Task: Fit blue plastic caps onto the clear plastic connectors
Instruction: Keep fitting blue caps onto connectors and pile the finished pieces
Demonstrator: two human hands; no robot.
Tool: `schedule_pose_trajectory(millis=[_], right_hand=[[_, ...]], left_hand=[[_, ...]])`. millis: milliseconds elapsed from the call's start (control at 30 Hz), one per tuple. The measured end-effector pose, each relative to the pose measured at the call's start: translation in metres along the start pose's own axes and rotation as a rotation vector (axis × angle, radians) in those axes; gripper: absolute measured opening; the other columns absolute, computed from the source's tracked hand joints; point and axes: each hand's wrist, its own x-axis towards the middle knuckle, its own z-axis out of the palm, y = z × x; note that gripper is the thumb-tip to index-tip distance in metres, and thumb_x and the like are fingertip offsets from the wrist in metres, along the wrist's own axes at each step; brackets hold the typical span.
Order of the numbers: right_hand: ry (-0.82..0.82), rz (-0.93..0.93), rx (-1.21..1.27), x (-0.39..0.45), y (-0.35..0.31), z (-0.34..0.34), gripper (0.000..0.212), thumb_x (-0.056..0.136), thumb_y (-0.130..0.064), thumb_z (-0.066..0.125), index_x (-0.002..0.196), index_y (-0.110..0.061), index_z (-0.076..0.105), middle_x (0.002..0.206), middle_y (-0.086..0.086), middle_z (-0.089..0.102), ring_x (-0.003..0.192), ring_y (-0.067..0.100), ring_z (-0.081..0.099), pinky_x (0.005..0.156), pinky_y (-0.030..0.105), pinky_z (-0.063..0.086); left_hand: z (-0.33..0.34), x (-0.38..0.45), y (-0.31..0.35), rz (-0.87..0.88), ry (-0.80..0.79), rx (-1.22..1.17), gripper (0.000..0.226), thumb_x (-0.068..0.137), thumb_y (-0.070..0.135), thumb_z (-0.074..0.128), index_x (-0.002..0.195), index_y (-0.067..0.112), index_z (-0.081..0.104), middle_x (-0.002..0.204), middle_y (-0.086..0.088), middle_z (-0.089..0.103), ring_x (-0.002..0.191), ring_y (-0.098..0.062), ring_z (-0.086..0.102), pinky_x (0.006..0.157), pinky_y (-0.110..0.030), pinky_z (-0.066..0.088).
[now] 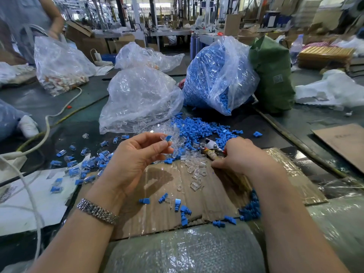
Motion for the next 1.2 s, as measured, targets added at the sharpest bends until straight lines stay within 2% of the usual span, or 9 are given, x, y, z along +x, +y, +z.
schedule_pose_trajectory(millis=[167,267,367,500,600,733,833,967,1200], right_hand=[[0.041,-0.044,0.009,-0.004,0.000,0.000,0.039,0.084,-0.043,0.069,0.067,-0.014,0.049,0.072,0.006,0.047,0.070,0.025,0.045,0.051,0.031,0.027],[0.090,-0.042,0.066,-0.002,-0.001,-0.001,0.035,0.088,-0.035,0.061,0.063,-0.014,0.047,0.063,0.004,0.047,0.056,0.020,0.043,0.048,0.030,0.026],[0.127,-0.087,0.276,0.001,0.006,-0.006,0.037,0.091,-0.026,0.062,0.062,-0.010,0.044,0.059,0.005,0.044,0.053,0.021,0.039,0.051,0.030,0.029],[-0.082,-0.240,0.639,-0.005,0.004,-0.012,0.022,0.098,-0.017,0.061,0.090,0.002,0.068,0.073,0.009,0.062,0.066,0.020,0.061,0.066,0.037,0.053],[-0.288,-0.348,0.836,-0.015,-0.008,-0.010,0.016,0.102,-0.004,0.052,0.104,0.002,0.066,0.083,0.013,0.072,0.078,0.022,0.073,0.077,0.037,0.062],[-0.357,-0.445,0.758,-0.022,-0.019,-0.004,0.023,0.105,-0.012,0.052,0.111,0.009,0.060,0.086,0.012,0.076,0.080,0.024,0.075,0.087,0.050,0.060],[-0.356,-0.488,0.701,-0.027,-0.025,-0.002,0.023,0.104,-0.018,0.054,0.097,0.002,0.062,0.082,0.008,0.076,0.081,0.026,0.075,0.091,0.055,0.057],[-0.349,-0.517,0.630,-0.032,-0.030,-0.003,0.027,0.104,-0.025,0.054,0.086,-0.008,0.065,0.084,0.007,0.077,0.087,0.028,0.074,0.091,0.052,0.056],[-0.343,-0.509,0.634,-0.033,-0.031,-0.003,0.026,0.105,-0.023,0.053,0.091,-0.005,0.064,0.082,0.002,0.076,0.082,0.017,0.075,0.086,0.044,0.058]], left_hand=[[-0.001,0.000,0.000,-0.011,0.003,0.003,0.021,0.072,0.011,0.076,0.092,0.015,0.083,0.101,-0.017,0.077,0.090,-0.025,0.076,0.071,-0.022,0.059],[-0.002,0.001,0.001,-0.019,0.010,-0.024,0.022,0.073,0.010,0.075,0.095,0.010,0.081,0.103,-0.018,0.077,0.092,-0.026,0.076,0.073,-0.024,0.060],[-0.002,0.001,0.001,-0.022,0.026,-0.040,0.030,0.075,0.009,0.074,0.105,0.004,0.074,0.104,-0.018,0.077,0.093,-0.025,0.076,0.073,-0.024,0.061],[-0.001,0.001,0.003,-0.018,0.050,-0.105,0.026,0.077,0.007,0.072,0.103,0.006,0.073,0.104,-0.015,0.077,0.096,-0.024,0.075,0.074,-0.025,0.062],[0.000,0.001,0.004,0.003,0.051,-0.130,0.024,0.076,0.008,0.072,0.099,0.009,0.076,0.105,-0.012,0.077,0.099,-0.022,0.075,0.077,-0.025,0.062],[0.002,0.002,0.004,0.029,0.071,-0.123,0.024,0.070,0.009,0.075,0.094,0.012,0.078,0.105,-0.010,0.076,0.101,-0.020,0.072,0.083,-0.026,0.061],[0.003,0.002,0.004,0.037,0.057,-0.073,0.029,0.064,0.016,0.081,0.093,0.015,0.080,0.108,-0.008,0.076,0.105,-0.020,0.069,0.090,-0.032,0.058],[0.003,0.001,0.003,0.076,0.030,0.018,0.032,0.058,0.030,0.085,0.090,0.024,0.083,0.101,0.000,0.078,0.098,-0.014,0.070,0.091,-0.034,0.052],[0.003,0.002,0.000,0.162,0.039,0.189,0.028,0.067,0.032,0.082,0.094,0.025,0.081,0.104,-0.003,0.078,0.100,-0.013,0.072,0.089,-0.029,0.053]])
